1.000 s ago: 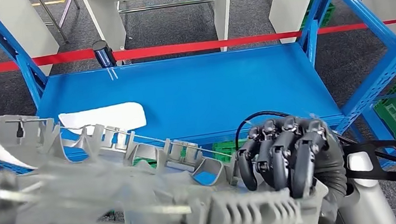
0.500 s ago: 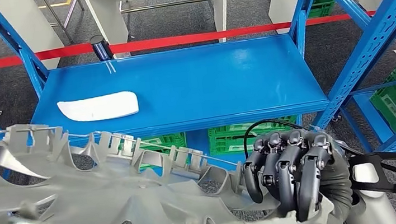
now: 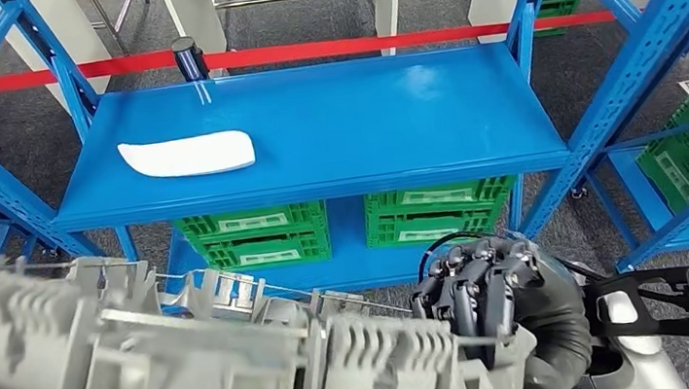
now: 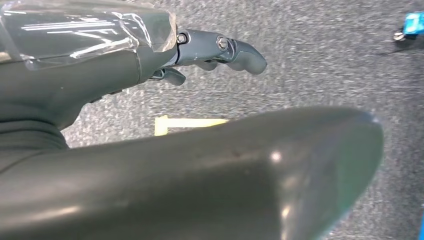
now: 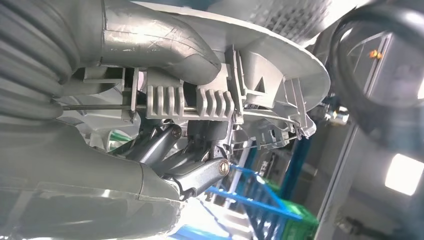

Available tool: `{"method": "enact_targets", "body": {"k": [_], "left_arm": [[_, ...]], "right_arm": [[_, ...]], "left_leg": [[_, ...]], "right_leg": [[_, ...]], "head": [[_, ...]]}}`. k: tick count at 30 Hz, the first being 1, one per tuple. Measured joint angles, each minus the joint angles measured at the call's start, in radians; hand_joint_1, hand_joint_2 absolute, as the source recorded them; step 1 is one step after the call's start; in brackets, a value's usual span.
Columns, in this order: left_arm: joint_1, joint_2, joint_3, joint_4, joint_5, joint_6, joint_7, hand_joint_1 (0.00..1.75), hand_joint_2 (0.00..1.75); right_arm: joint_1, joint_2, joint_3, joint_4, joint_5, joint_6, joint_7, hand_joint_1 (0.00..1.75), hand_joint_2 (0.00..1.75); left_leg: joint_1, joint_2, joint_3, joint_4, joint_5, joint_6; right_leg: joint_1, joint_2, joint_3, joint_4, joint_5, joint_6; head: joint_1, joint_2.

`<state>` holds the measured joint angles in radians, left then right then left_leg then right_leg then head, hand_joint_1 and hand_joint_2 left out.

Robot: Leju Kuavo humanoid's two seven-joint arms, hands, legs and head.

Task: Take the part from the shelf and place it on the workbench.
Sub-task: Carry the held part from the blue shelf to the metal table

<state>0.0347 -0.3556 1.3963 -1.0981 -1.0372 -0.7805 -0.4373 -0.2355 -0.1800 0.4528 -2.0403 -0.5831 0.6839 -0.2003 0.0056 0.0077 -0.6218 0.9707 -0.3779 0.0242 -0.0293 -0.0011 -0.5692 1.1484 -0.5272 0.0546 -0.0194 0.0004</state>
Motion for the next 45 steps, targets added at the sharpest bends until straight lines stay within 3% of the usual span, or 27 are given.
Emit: {"method": "enact_targets", "body": {"k": [1,3,6,8,10,11,12,14,15,17,19,21,22,25,27,28,30,31,33,34,36,38,40,41,42,43,45], "left_arm": [[0.000,0.000,0.001,-0.002,0.000,0.000,0.001,0.00,0.00],[0.001,0.000,0.002,-0.007,0.001,0.002,0.003,0.00,0.00],[0.003,-0.001,0.000,-0.011,0.015,0.015,0.020,0.00,0.00],[0.004,-0.001,-0.003,-0.013,0.035,0.022,0.034,0.00,0.00],[0.004,-0.002,-0.009,-0.013,0.053,0.027,0.047,0.00,0.00],[0.004,-0.001,-0.013,-0.013,0.059,0.029,0.052,0.00,0.00],[0.005,-0.001,-0.016,-0.014,0.064,0.029,0.057,0.00,0.00],[0.006,-0.002,-0.023,-0.019,0.071,0.028,0.062,0.00,0.00],[0.007,-0.001,-0.026,-0.023,0.073,0.027,0.064,0.00,0.00],[0.008,0.000,-0.031,-0.032,0.074,0.026,0.066,0.00,0.00],[0.011,0.002,-0.034,-0.040,0.081,0.024,0.070,0.00,0.00],[0.016,0.002,-0.038,-0.047,0.095,0.020,0.081,0.00,0.00],[0.020,0.002,-0.043,-0.052,0.108,0.019,0.093,0.00,0.00],[0.053,0.000,-0.085,-0.070,0.210,0.046,0.182,0.00,0.00],[0.099,-0.002,-0.144,-0.092,0.337,0.091,0.280,0.00,0.00],[0.126,-0.002,-0.183,-0.107,0.400,0.117,0.327,0.00,0.00],[0.179,-0.004,-0.268,-0.141,0.499,0.162,0.397,0.00,0.00],[0.201,-0.004,-0.306,-0.158,0.528,0.176,0.417,0.00,0.00],[0.233,-0.005,-0.365,-0.184,0.557,0.189,0.434,0.00,0.00],[0.246,-0.005,-0.386,-0.194,0.562,0.191,0.437,0.00,0.00],[0.265,-0.007,-0.418,-0.209,0.567,0.195,0.441,0.00,0.00],[0.280,-0.008,-0.436,-0.217,0.569,0.196,0.443,0.00,0.00],[0.288,-0.008,-0.449,-0.224,0.571,0.197,0.444,0.00,0.00],[0.290,-0.008,-0.454,-0.227,0.572,0.197,0.444,0.00,0.00],[0.290,-0.008,-0.460,-0.228,0.572,0.197,0.444,0.00,0.00],[0.291,-0.008,-0.465,-0.229,0.572,0.197,0.444,0.00,0.00],[0.293,-0.008,-0.473,-0.231,0.572,0.197,0.444,0.00,0.00]], "right_arm": [[0.001,0.000,0.000,0.005,0.000,-0.002,0.000,1.75,1.75],[0.005,-0.001,-0.001,0.013,0.002,-0.005,0.000,1.75,1.75],[0.013,-0.003,-0.001,0.027,0.019,-0.011,-0.006,1.75,1.75],[0.021,-0.003,0.000,0.039,0.034,-0.014,-0.008,1.75,1.75],[0.032,-0.002,0.002,0.054,0.044,-0.015,-0.008,1.75,1.75],[0.039,-0.002,0.003,0.063,0.047,-0.015,-0.009,1.75,1.75],[0.046,-0.002,0.004,0.070,0.051,-0.015,-0.012,1.75,1.75],[0.057,-0.002,0.006,0.081,0.059,-0.013,-0.019,1.75,1.75],[0.059,-0.002,0.008,0.084,0.061,-0.012,-0.023,1.75,1.75],[0.062,-0.002,0.010,0.088,0.062,-0.010,-0.027,1.75,1.75],[0.062,-0.002,0.012,0.092,0.062,-0.008,-0.028,1.75,1.75],[0.063,-0.002,0.013,0.094,0.061,-0.005,-0.031,1.75,1.75],[0.064,-0.002,0.013,0.095,0.059,-0.001,-0.033,1.75,1.75],[0.069,-0.002,0.009,0.097,0.051,0.015,-0.035,1.75,1.75],[0.074,-0.003,0.008,0.100,0.048,0.021,-0.035,1.75,1.75],[0.076,-0.003,0.008,0.102,0.049,0.021,-0.035,1.75,1.75],[0.078,-0.005,0.005,0.106,0.050,0.021,-0.035,1.75,1.75],[0.078,-0.005,0.004,0.106,0.052,0.022,-0.035,1.75,1.75],[0.081,-0.006,0.001,0.105,0.055,0.025,-0.033,1.75,1.75],[0.083,-0.006,0.001,0.105,0.057,0.026,-0.032,1.75,1.75],[0.086,-0.007,0.000,0.104,0.059,0.028,-0.030,1.75,1.75],[0.088,-0.007,0.000,0.104,0.059,0.029,-0.029,1.75,1.75],[0.089,-0.006,0.000,0.104,0.059,0.030,-0.028,1.75,1.75],[0.090,-0.006,0.000,0.104,0.059,0.030,-0.028,1.75,1.75],[0.090,-0.006,0.000,0.104,0.059,0.030,-0.027,1.75,1.75],[0.091,-0.006,0.000,0.104,0.059,0.030,-0.027,1.75,1.75],[0.092,-0.005,0.000,0.104,0.059,0.030,-0.027,1.75,1.75]], "left_leg": [[0.000,-0.001,-0.015,0.012,0.005,-0.006],[-0.001,-0.002,-0.034,0.030,0.016,-0.019],[0.006,-0.004,-0.045,0.040,0.019,-0.037],[0.011,-0.004,-0.064,0.101,-0.055,-0.048],[0.012,-0.004,-0.091,0.225,-0.158,-0.055],[0.013,-0.004,-0.098,0.283,-0.184,-0.056],[0.013,-0.005,-0.093,0.316,-0.187,-0.055],[0.011,-0.006,-0.032,0.277,-0.147,-0.046],[0.008,-0.007,0.021,0.210,-0.132,-0.037],[0.000,-0.010,0.115,0.072,-0.136,-0.019],[-0.010,-0.011,0.140,0.020,-0.146,-0.007],[-0.013,-0.007,0.129,0.007,-0.121,0.004],[-0.012,-0.005,0.122,-0.002,-0.105,0.011],[-0.009,0.001,0.084,-0.013,-0.059,0.023],[-0.010,0.005,0.049,-0.010,-0.033,0.022],[-0.010,0.006,0.030,-0.007,-0.020,0.020],[-0.009,0.008,-0.009,0.006,0.002,0.014],[-0.009,0.007,-0.028,0.017,0.011,0.009],[-0.011,0.005,-0.050,0.033,0.026,-0.002],[-0.010,0.004,-0.055,0.035,0.034,-0.008],[-0.005,0.003,-0.060,0.034,0.047,-0.020],[0.000,0.000,-0.075,0.071,-0.009,-0.032],[0.004,-0.002,-0.099,0.183,-0.125,-0.044],[0.005,-0.003,-0.108,0.251,-0.166,-0.048],[0.006,-0.003,-0.109,0.304,-0.182,-0.050],[0.007,-0.003,-0.096,0.329,-0.174,-0.051],[0.007,-0.004,-0.014,0.266,-0.128,-0.046]], "right_leg": [[-0.001,0.002,0.048,-0.070,0.001,0.001],[0.002,0.005,0.091,-0.147,-0.014,-0.013],[0.005,0.003,0.073,-0.146,-0.002,-0.044],[0.003,0.000,0.054,-0.146,0.019,-0.063],[0.007,-0.001,0.032,-0.145,0.041,-0.071],[0.010,-0.001,0.019,-0.144,0.053,-0.071],[0.012,-0.001,0.005,-0.142,0.065,-0.071],[0.017,0.000,-0.023,-0.140,0.086,-0.070],[0.019,0.000,-0.034,-0.140,0.095,-0.068],[0.020,0.000,-0.046,-0.142,0.113,-0.060],[0.015,-0.002,-0.050,-0.146,0.129,-0.046],[0.012,-0.003,-0.055,-0.147,0.137,-0.037],[0.012,-0.002,-0.063,-0.135,0.121,-0.039],[0.012,-0.001,-0.105,0.009,-0.007,-0.053],[0.010,-0.001,-0.116,0.118,-0.049,-0.042],[0.008,-0.001,-0.101,0.132,-0.038,-0.028],[0.004,-0.001,-0.019,0.053,0.003,-0.005],[0.005,-0.001,0.038,-0.025,0.003,-0.003],[0.009,0.000,0.110,-0.140,-0.022,-0.018],[0.013,0.000,0.117,-0.162,-0.033,-0.029],[0.012,-0.001,0.101,-0.162,-0.021,-0.047],[0.009,-0.003,0.080,-0.162,0.003,-0.063],[0.008,-0.004,0.052,-0.161,0.029,-0.068],[0.009,-0.004,0.039,-0.160,0.042,-0.068],[0.009,-0.004,0.024,-0.159,0.055,-0.066],[0.009,-0.005,0.010,-0.158,0.068,-0.064],[0.010,-0.004,-0.017,-0.157,0.090,-0.058]], "head": [[0.000,0.000],[-0.001,0.000],[-0.002,0.000],[-0.004,0.000],[-0.007,0.000],[-0.007,0.000],[-0.007,0.000],[-0.007,0.000],[-0.007,0.000],[-0.006,0.000],[-0.008,0.000],[-0.010,0.000],[-0.009,0.000],[-0.003,0.000],[-0.002,0.000],[-0.002,0.000],[-0.002,0.000],[-0.001,0.000],[-0.003,0.000],[-0.004,0.000],[-0.004,0.000],[-0.006,0.000],[-0.010,0.000],[-0.010,0.000],[-0.010,0.000],[-0.010,0.000],[-0.010,0.000]]}}
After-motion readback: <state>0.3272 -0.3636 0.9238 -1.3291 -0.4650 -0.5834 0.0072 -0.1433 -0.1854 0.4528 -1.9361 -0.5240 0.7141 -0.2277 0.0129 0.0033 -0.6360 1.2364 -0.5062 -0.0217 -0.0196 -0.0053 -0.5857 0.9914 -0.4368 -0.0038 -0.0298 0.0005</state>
